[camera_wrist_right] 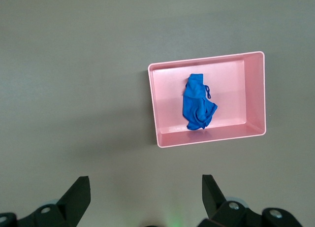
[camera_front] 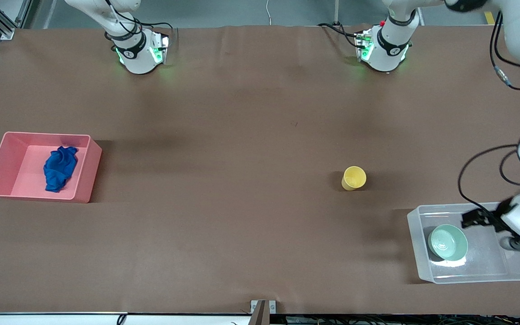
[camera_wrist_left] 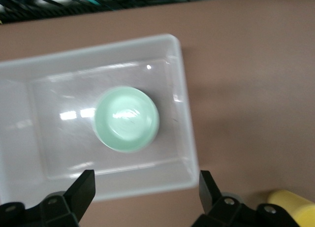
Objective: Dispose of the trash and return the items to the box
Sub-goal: 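Move the left gripper to the yellow cup and grasp its rim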
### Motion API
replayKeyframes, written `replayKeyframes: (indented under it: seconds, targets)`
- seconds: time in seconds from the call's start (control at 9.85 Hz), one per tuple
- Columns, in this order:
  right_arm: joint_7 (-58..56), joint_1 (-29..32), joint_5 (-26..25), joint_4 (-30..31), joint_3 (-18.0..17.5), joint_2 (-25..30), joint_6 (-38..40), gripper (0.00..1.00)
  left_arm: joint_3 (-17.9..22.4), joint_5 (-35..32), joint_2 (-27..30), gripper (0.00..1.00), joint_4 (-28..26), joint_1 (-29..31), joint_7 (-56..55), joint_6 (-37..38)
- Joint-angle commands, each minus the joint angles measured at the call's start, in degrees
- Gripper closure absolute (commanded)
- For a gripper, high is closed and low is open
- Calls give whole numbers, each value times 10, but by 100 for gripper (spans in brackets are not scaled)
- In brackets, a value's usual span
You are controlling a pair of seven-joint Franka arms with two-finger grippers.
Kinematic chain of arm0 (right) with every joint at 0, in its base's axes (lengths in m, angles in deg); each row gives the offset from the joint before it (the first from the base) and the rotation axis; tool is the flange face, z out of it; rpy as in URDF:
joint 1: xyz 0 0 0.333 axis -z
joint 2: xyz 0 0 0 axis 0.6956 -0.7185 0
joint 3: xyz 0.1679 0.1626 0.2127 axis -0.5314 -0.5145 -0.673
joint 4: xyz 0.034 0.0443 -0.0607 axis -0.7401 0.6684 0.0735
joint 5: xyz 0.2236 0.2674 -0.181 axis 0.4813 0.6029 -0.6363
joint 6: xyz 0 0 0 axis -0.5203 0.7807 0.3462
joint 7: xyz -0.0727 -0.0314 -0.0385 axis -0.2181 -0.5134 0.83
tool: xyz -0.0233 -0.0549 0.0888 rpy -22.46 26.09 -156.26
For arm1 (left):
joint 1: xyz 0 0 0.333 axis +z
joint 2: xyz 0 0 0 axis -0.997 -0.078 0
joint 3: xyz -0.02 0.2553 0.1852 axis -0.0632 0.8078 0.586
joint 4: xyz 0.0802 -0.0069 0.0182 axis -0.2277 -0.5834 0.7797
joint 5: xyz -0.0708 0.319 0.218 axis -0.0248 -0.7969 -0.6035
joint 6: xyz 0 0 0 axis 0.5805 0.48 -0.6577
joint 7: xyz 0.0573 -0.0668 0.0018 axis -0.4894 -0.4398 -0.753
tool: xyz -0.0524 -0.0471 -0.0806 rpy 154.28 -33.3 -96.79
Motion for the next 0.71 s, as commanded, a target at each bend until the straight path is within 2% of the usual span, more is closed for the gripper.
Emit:
replayKeyframes:
  seconds: [0.0, 0.3, 0.51, 0.61]
  targets:
    - [-7, -2, 0, -6, 2, 4, 2, 0, -17, -9, 103, 7, -187, -33, -62, -23]
    - [-5, -4, 1, -6, -3, 4, 2, 0, -85, -6, 154, 7, -321, -32, -136, -100]
    - [-7, -3, 1, -6, -3, 4, 3, 0, -115, -6, 150, 7, -395, -34, -170, -188]
    - [-7, -3, 1, -6, -3, 4, 3, 0, -117, -6, 146, 7, -428, -34, -171, -240]
